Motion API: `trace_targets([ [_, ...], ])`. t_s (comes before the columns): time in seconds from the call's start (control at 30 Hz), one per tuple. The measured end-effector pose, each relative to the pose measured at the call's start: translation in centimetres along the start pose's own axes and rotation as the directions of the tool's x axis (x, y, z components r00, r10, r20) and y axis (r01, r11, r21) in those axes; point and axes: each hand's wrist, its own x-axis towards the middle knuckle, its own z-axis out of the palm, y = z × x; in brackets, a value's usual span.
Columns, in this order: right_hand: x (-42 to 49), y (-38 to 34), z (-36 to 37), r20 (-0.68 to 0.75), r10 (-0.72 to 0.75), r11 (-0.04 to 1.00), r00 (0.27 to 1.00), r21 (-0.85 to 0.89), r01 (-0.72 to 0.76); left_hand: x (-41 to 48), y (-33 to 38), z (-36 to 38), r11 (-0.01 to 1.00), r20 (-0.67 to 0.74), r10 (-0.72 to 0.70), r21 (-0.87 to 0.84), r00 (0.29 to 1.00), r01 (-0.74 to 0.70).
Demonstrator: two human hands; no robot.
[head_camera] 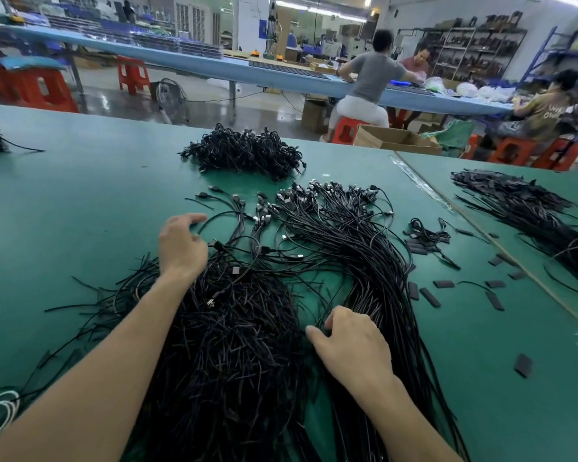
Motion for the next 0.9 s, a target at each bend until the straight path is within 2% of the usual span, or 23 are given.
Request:
trace_targets([
  [0.17,1.0,-1.4,0.5,0.049,0.041,0.995,0.998,-0.090,-0.037,-3.0,2.8,0.9,0.979,0.045,0.195,-0.072,0.980,-0.191],
  [0.3,1.9,-1.2,0.5,0.114,0.119,0.989,0.986,0.070,-0.128,-5.5,4.1,1.8,0.953,0.240,0.295,-0.137,0.925,-0.269],
  [0.4,2.1,-0.6,-0.4,0.117,0.126,0.950,0.985,0.273,-0.154,-7.3,4.8,2.2,0.916,0.448,0.399,-0.160,0.800,-0.368],
  [0.5,1.3,-1.3,-2.6,0.117,-0.019,0.825,0.993,0.562,-0.051,-8.5,5.6,3.2,0.853,0.611,0.468,-0.123,0.639,-0.508],
  [0.57,0.3,-2.6,-4.2,0.136,-0.196,0.695,0.971,0.718,0.040,-9.0,6.2,3.8,0.798,0.634,0.513,-0.104,0.578,-0.593],
  [0.63,-0.9,-3.6,-5.5,0.158,-0.363,0.618,0.918,0.779,0.110,-8.9,6.3,4.1,0.725,0.626,0.579,-0.100,0.523,-0.682],
  [0.67,-1.4,-3.8,-6.1,0.175,-0.419,0.584,0.891,0.803,0.117,-8.6,6.2,4.1,0.727,0.605,0.582,-0.089,0.543,-0.681],
  [0.73,-1.9,-3.2,-7.0,0.205,-0.460,0.567,0.864,0.817,0.108,-8.0,5.8,3.7,0.846,0.500,0.501,-0.113,0.706,-0.521],
  [0.77,-1.8,-2.5,-7.4,0.204,-0.436,0.620,0.877,0.774,0.128,-7.6,5.6,3.5,0.900,0.411,0.435,-0.192,0.801,-0.390],
  [0.8,-1.5,-1.7,-7.6,0.187,-0.386,0.708,0.903,0.688,0.160,-7.2,5.4,3.1,0.912,0.296,0.376,-0.283,0.878,-0.295],
  [0.83,-1.1,-0.8,-7.7,0.148,-0.323,0.792,0.935,0.583,0.182,-6.9,5.4,2.7,0.907,0.170,0.345,-0.315,0.923,-0.281],
  [0.87,-0.5,0.1,-7.6,0.088,-0.263,0.855,0.961,0.483,0.190,-6.7,5.4,2.3,0.895,0.059,0.356,-0.309,0.932,-0.322],
  [0.9,0.2,0.8,-7.4,0.025,-0.217,0.893,0.976,0.409,0.188,-6.8,5.5,1.7,0.867,-0.029,0.413,-0.293,0.910,-0.403],
])
